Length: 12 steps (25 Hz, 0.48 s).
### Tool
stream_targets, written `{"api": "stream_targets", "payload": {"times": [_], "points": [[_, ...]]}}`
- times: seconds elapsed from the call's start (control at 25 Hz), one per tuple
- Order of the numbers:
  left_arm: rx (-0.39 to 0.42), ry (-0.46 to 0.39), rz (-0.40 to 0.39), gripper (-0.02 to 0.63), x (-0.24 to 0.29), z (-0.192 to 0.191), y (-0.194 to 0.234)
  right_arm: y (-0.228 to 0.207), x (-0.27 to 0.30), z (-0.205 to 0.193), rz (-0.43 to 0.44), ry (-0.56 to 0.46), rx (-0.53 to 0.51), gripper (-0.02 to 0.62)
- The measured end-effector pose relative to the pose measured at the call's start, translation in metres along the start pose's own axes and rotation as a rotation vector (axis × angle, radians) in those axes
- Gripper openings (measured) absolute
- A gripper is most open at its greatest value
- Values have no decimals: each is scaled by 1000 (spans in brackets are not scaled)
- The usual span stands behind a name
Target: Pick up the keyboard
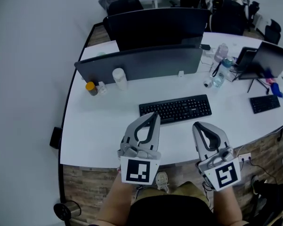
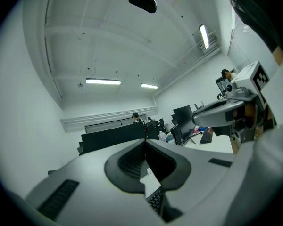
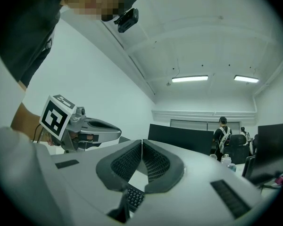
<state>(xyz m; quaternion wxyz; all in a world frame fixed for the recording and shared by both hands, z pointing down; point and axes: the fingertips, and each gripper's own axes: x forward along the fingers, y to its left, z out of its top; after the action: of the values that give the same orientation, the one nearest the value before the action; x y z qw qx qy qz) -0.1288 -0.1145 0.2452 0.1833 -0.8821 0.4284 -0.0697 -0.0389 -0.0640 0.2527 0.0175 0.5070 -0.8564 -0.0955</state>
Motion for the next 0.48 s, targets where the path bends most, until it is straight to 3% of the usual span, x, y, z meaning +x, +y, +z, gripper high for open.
{"api": "stream_targets", "payload": {"times": [0.48], "points": [[-2,22,-19,8,17,-23,16,-16,14,-16,-67,42,24,31]]}}
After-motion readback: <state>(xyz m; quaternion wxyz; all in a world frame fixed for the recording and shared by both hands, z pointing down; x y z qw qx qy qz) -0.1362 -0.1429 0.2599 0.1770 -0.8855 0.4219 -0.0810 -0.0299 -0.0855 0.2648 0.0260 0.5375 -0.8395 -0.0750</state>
